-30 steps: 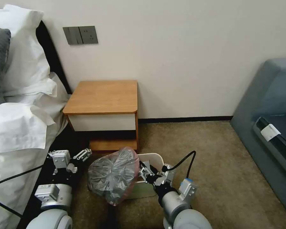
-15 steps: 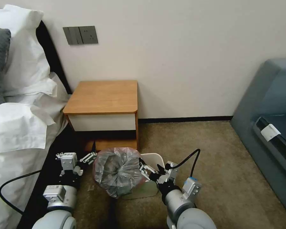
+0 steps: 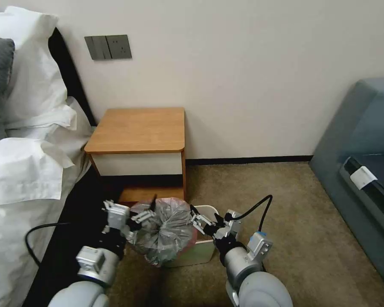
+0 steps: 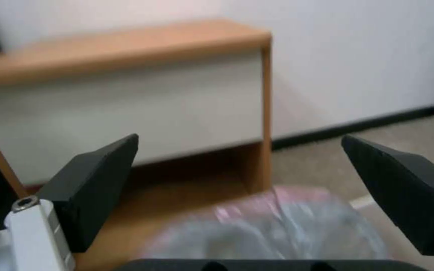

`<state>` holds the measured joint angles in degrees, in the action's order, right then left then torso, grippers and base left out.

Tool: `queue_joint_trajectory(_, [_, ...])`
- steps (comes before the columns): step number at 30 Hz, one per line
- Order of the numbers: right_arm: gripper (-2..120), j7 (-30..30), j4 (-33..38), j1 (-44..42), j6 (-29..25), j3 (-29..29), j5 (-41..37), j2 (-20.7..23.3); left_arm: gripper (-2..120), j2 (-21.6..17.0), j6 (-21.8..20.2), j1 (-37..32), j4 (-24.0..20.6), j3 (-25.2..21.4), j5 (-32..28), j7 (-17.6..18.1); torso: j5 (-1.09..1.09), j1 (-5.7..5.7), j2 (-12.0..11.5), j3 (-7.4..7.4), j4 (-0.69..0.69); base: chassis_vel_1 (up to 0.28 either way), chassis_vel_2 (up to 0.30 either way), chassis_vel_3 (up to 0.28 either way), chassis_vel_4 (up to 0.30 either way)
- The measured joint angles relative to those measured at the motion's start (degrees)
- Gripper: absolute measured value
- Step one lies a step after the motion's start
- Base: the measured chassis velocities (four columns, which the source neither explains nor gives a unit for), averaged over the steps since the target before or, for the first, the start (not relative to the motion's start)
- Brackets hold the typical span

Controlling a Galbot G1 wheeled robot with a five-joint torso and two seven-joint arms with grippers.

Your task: Pick up the garbage bag from the table and place it over the trash can.

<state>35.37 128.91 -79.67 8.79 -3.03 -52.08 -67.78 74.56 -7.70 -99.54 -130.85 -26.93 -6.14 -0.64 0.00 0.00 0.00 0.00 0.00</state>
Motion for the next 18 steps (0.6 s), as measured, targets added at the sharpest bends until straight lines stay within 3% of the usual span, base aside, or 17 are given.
queue_joint_trajectory(3, [100, 0.0, 0.3, -0.1, 0.0, 1.1, -0.3, 0.1, 100, 0.0, -1.1, -0.4, -0.3, 1.4, 0.2, 1.0, 0.01, 0.00, 0.0, 0.00, 0.00, 0.000, 0.000, 0.000, 0.000])
queue_joint_trajectory(5, [100, 0.0, 0.7, -0.1, 0.0, 2.6, -0.8, 0.1, 100, 0.0, -4.1, -0.5, -0.4, 3.3, 0.3, 4.2, 0.00, 0.00, 0.0, 0.00, 0.00, 0.000, 0.000, 0.000, 0.000])
queue_joint_trajectory(6, [100, 0.0, 0.7, -0.1, 0.0, 2.6, -0.8, 0.1, 100, 0.0, -4.1, -0.5, -0.4, 3.3, 0.3, 4.2, 0.00, 0.00, 0.0, 0.00, 0.00, 0.000, 0.000, 0.000, 0.000])
queue_joint_trajectory(10, [100, -0.1, 0.7, -0.1, 0.0, 4.4, -1.5, 0.1, 100, 0.5, -10.2, -0.4, -1.2, 5.4, -1.9, 13.5, 0.01, 0.00, 0.0, 0.00, 0.00, 0.000, 0.000, 0.000, 0.000])
queue_joint_trajectory(11, [100, -0.1, 0.7, -0.1, 0.0, 4.4, -1.5, 0.1, 100, 0.5, -10.2, -0.4, -1.2, 5.4, -1.9, 13.5, 0.01, 0.00, 0.0, 0.00, 0.00, 0.000, 0.000, 0.000, 0.000])
queue_joint_trajectory(13, [100, -0.1, 0.7, 0.0, 0.0, 4.7, -1.8, 0.0, 100, 0.7, -13.1, -0.1, -1.2, 5.6, -4.4, 16.7, 0.00, 0.00, 0.0, 0.00, 0.00, 0.000, 0.000, 0.000, 0.000])
queue_joint_trajectory(18, [100, -0.4, 0.3, -0.6, -0.2, 5.1, -1.7, -0.3, 100, 1.0, -14.9, 0.6, 0.0, 5.6, -8.4, 17.9, 0.00, 0.00, 0.0, 0.00, 0.00, 0.000, 0.000, 0.000, 0.000])
